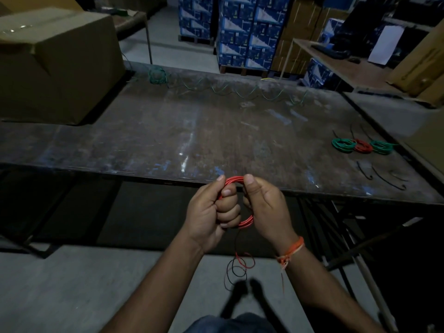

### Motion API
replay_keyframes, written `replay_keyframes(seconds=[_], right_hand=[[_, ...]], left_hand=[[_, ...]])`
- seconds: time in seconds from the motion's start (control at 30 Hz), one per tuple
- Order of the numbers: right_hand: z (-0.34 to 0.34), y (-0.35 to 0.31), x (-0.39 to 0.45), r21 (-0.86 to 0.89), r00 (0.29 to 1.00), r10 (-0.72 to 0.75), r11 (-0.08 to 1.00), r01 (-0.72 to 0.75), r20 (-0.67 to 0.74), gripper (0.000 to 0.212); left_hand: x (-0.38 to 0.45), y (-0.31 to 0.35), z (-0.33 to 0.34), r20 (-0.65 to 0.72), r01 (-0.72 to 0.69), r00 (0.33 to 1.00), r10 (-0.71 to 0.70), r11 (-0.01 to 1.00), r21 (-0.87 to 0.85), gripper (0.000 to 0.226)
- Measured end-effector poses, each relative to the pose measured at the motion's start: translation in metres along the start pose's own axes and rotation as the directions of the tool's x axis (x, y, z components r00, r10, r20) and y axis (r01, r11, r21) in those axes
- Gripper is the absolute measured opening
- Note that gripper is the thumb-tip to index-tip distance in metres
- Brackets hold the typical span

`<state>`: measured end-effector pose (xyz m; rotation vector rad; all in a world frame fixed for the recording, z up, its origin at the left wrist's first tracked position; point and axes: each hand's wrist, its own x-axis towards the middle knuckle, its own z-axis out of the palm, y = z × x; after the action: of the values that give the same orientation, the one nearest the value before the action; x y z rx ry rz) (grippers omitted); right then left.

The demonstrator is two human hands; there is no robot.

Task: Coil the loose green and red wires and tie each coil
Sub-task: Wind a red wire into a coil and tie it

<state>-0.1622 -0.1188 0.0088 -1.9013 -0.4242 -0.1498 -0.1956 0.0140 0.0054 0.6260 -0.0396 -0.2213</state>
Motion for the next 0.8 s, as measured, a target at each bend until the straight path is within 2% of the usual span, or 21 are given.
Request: replay_keyframes(seconds=[0.1, 0.3, 0.4, 0.53, 0.63, 0.73, 0.8], right_hand=[[-0.002, 0.001, -0.002, 0.037, 1.0, 0.006, 0.999, -0.007, 0.016, 0.062], [-0.012, 0.005, -0.002, 0.196, 0.992, 0.101, 0.974, -0.114, 0.075, 0.05], [-0.018, 0.007, -0.004, 0.246, 0.983, 0.17, 0.952, -0.183, 0.071, 0.047], [-0.027, 0.018, -0.009, 0.188, 0.99, 0.14, 0.973, -0.135, -0.014, 0.052], [-0.039, 0.028, -0.01, 0.172, 0.989, 0.131, 0.978, -0.118, -0.065, 0.054], [-0.055, 0.049, -0.007, 0.217, 0.982, 0.183, 0.961, -0.169, -0.044, 0.053], [-0.074, 0.068, -0.006, 0.241, 0.975, 0.222, 0.946, -0.219, 0.014, 0.038]], left_hand=[[0.0, -0.002, 0.0, -0.019, 0.02, 1.0, -0.021, 0.999, -0.033, 0.041], [0.004, -0.009, -0.001, -0.012, 0.079, 0.997, -0.083, 0.976, -0.203, 0.043], [0.01, -0.015, 0.004, -0.019, 0.093, 0.995, -0.098, 0.981, -0.172, 0.038], [0.018, -0.026, 0.014, -0.027, 0.104, 0.994, -0.108, 0.987, -0.119, 0.036], [0.027, -0.036, 0.023, -0.045, 0.097, 0.994, -0.102, 0.989, -0.11, 0.035], [0.038, -0.039, 0.027, -0.106, 0.04, 0.993, -0.058, 0.986, -0.163, 0.031], [0.048, -0.04, 0.029, -0.174, -0.013, 0.985, -0.02, 0.982, -0.19, 0.031]])
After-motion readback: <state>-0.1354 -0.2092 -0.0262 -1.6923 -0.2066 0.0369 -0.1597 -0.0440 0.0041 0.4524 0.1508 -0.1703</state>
